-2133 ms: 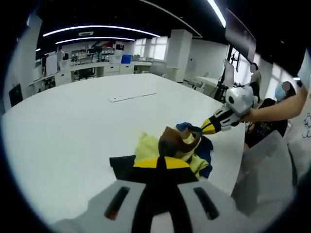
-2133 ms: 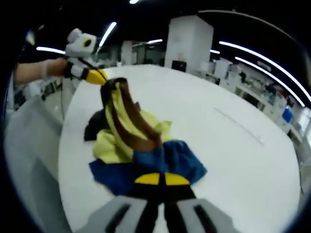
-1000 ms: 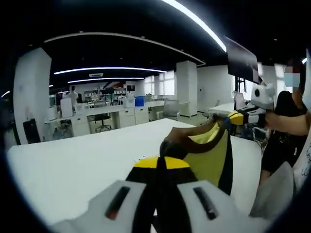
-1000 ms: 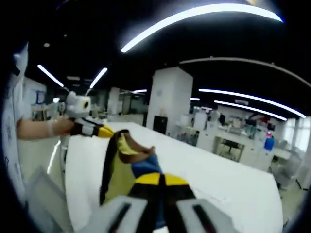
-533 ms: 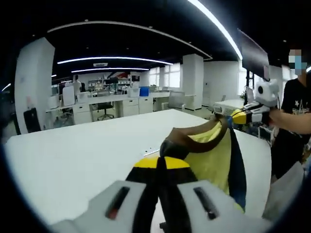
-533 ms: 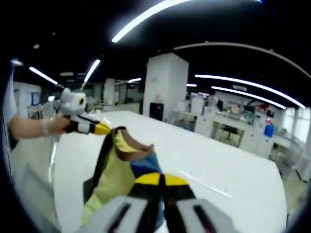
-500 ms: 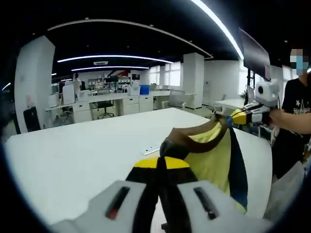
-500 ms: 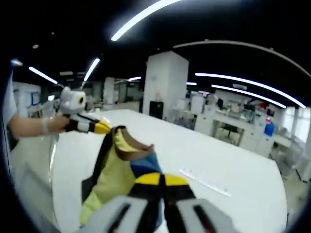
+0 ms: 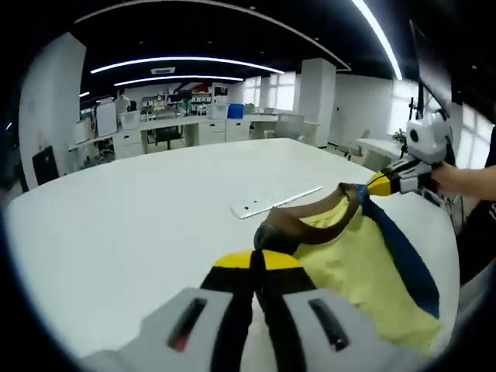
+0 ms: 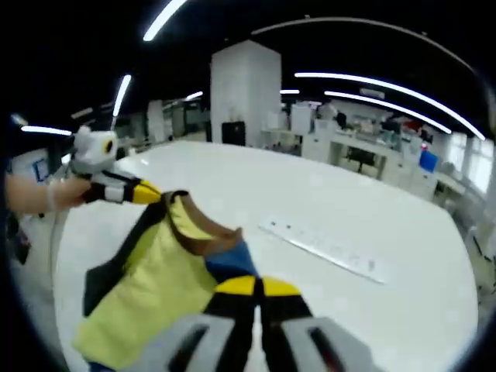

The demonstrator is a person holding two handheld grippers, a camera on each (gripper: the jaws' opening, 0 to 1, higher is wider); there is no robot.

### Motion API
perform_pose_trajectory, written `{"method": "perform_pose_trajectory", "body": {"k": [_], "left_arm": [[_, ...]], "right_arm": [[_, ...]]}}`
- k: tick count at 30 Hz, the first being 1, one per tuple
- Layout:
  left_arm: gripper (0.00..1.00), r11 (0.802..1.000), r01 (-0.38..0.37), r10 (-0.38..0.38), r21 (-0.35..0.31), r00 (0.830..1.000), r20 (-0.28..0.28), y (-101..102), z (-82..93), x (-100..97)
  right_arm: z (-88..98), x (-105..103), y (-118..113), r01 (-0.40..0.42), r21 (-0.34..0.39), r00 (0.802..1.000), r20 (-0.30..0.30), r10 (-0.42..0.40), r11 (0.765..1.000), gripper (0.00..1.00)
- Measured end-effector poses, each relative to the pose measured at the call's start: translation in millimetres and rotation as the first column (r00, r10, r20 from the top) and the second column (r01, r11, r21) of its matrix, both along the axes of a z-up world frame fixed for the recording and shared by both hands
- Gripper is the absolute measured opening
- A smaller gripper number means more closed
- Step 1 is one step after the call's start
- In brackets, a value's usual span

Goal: Fold the garment on the visible template until the final outline fits inside the template.

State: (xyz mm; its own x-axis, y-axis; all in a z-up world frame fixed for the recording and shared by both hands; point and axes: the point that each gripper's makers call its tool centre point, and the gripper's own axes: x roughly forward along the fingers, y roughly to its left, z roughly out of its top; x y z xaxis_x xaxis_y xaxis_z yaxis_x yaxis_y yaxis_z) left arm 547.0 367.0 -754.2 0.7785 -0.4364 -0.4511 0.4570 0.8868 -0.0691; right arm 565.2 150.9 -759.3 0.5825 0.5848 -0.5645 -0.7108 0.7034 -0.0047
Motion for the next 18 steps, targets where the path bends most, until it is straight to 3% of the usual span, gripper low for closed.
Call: {"method": "perform_pose_trajectory", "body": {"k": [10,18], "left_arm": [[0.0,0.999,-0.009,0.014,0.052,0.994,-0.107,3,-60.3,21.0],[0.0,0.998,-0.016,0.025,0.068,0.991,-0.133,6,-80.1,27.4]], "right_arm": [[-61.5,26,8,0.037,-0.063,0.995,-0.085,-0.042,0.997,0.0],[-82.1,30,8,0.07,-0.074,0.988,-0.131,-0.08,0.995,0.0]]}}
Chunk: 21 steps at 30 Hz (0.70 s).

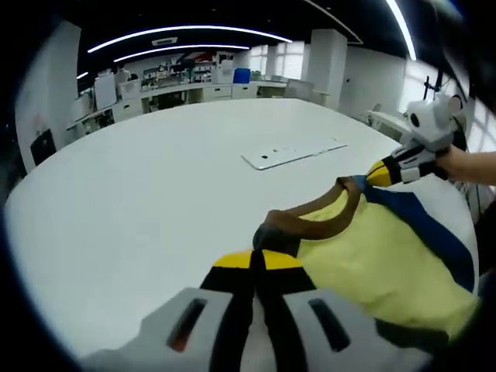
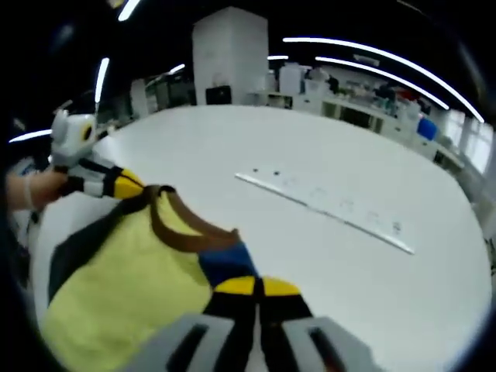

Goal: Fold the garment on the visible template until the final outline fits inside the template.

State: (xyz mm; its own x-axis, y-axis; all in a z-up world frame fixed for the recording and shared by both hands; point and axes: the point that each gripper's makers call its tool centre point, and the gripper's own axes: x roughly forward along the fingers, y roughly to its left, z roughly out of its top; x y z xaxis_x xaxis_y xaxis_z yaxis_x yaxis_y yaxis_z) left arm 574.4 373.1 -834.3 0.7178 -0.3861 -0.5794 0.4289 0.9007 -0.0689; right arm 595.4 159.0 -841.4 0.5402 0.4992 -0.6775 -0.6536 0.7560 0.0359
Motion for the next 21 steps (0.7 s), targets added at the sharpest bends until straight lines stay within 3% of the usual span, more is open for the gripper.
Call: {"method": "perform_pose_trajectory", "body": {"k": [15,20,21], "left_arm": [[0.01,1.0,0.006,-0.006,0.011,1.0,-0.006,-3.1,-1.0,-6.6],[0.18,1.0,0.011,-0.011,0.02,1.0,0.005,-3.0,2.1,-6.2],[0.24,1.0,0.014,-0.014,0.014,1.0,0.006,-4.1,3.5,-6.2]], "right_arm": [[-0.4,-1.7,3.2,-0.008,-0.011,1.0,0.0,0.008,1.0,0.0],[3.7,1.1,2.1,-0.006,0.001,1.0,0.009,0.006,1.0,0.01],[5.4,1.3,2.6,0.005,0.017,1.0,0.005,-0.005,1.0,0.07]]}}
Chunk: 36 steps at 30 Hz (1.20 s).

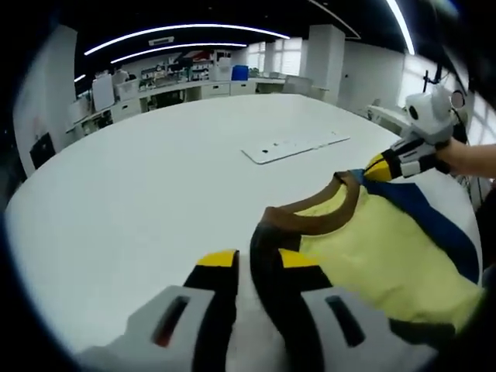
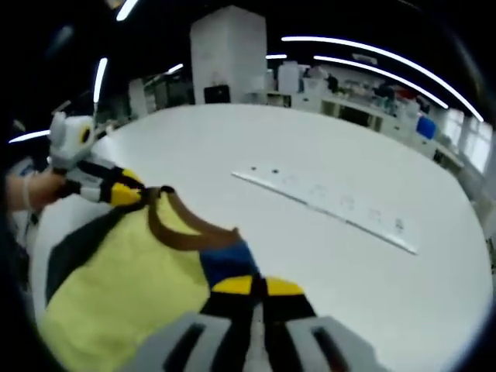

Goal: Fold the garment on the visible template until the final outline fits inside the template.

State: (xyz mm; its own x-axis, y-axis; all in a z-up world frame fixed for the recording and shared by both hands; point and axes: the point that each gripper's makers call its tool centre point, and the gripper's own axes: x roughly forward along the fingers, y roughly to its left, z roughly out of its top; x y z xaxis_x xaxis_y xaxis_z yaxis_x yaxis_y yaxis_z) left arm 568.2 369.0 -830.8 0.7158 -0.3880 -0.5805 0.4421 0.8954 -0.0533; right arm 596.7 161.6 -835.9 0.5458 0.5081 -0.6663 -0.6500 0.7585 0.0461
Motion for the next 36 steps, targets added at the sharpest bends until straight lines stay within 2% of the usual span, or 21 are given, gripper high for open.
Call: {"method": "perform_pose_trajectory", "body": {"k": [4,9,12,15,18,24,29,36], "left_arm": [[0.38,1.0,0.016,-0.016,-0.015,1.0,0.003,-5,5.7,-3.6],[0.6,0.999,0.034,-0.033,-0.04,0.999,0.027,-14,18.0,-13.1],[0.71,0.996,0.051,-0.048,-0.071,0.998,0.036,-21,25.7,-17.9],[0.78,0.995,0.073,-0.07,-0.07,0.996,0.052,-27,34.8,-28.8],[0.85,0.993,0.086,-0.081,-0.081,0.995,0.058,-30,41.2,-36.2],[0.89,0.989,0.097,-0.088,-0.112,0.993,0.081,-36,51.4,-54.4],[0.89,0.986,0.113,-0.104,-0.123,0.991,0.083,-44,57.5,-69.2],[0.89,0.984,0.125,-0.114,-0.126,0.989,0.094,-47,64.0,-77.9]], "right_arm": [[10.2,-6,3,-0.004,0.03,1.0,0.017,0.004,1.0,0.25],[13.5,-15,5,-0.018,0.048,0.999,0.027,0.017,0.999,0.49],[17.6,-32,4,-0.019,0.063,0.999,0.031,0.017,0.998,0.61],[18.7,-36,2,-0.022,0.067,0.999,0.038,0.02,0.998,0.68],[22.5,-52,0,-0.01,0.078,1.0,0.024,0.008,0.997,0.76],[33.7,-78,-4,-0.016,0.076,1.0,0.022,0.015,0.997,0.85],[41.7,-92,-14,0.006,0.086,1.0,0.027,-0.009,0.996,0.86],[44.3,-114,-19,0.026,0.104,0.999,0.025,-0.029,0.994,0.87]]}}
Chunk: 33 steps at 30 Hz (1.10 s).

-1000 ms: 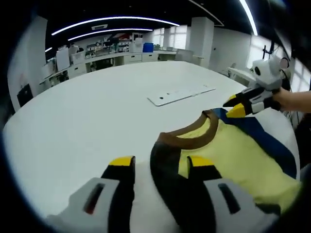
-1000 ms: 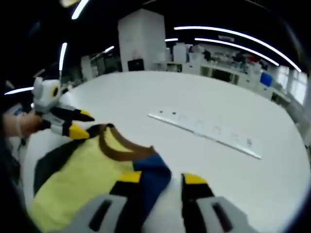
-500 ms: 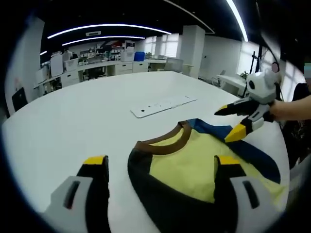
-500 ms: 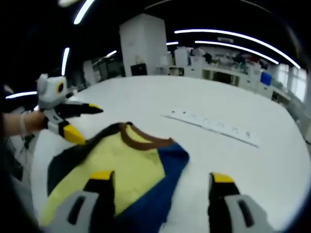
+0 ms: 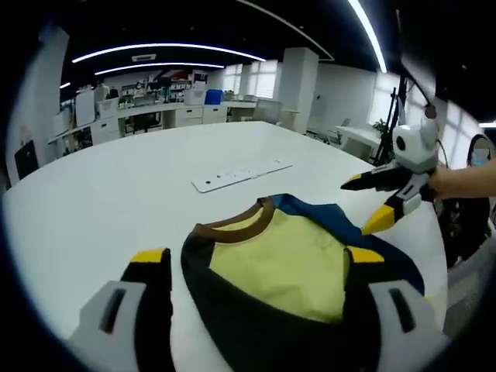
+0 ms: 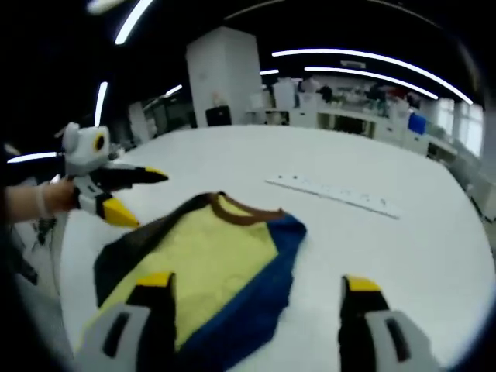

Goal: Fold the garment on the visible template until the final outline fits inside the template.

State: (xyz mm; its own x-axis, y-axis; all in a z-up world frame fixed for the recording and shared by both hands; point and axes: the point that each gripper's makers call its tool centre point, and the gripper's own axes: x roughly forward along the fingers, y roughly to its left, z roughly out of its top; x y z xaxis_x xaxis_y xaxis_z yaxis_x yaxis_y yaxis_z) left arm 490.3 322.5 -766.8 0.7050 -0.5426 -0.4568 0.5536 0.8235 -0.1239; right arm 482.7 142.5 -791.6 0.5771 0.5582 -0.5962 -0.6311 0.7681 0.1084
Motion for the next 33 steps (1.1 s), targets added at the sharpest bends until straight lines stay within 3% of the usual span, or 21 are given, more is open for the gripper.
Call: {"method": "perform_pose_trajectory", "body": {"k": [7,19,21,28,33], "left_arm": [[0.87,1.0,-0.017,0.017,-0.019,1.0,0.0,-2,2.0,-11.9],[0.86,0.999,-0.037,0.037,-0.031,0.999,-0.009,-1,5.3,-28.9],[0.85,0.999,-0.041,0.041,-0.034,0.999,-0.006,-3,8.8,-40.5],[0.84,0.998,-0.049,0.049,-0.032,0.999,0.008,-5,18.9,-62.7],[0.84,0.998,-0.051,0.052,-0.034,0.998,0.022,-5,27.2,-80.8]], "right_arm": [[0.8,-18,-8,0.017,0.017,1.0,-0.011,-0.016,1.0,0.85],[7.1,-32,-18,0.037,0.029,0.999,-0.002,-0.037,0.999,0.84],[7.4,-33,-20,0.04,0.037,0.999,-0.004,-0.04,0.999,0.84],[20.2,-67,-22,0.034,0.07,0.999,0.016,-0.035,0.997,0.81],[18.7,-82,-24,0.014,0.066,1.0,0.017,-0.015,0.998,0.81]]}}
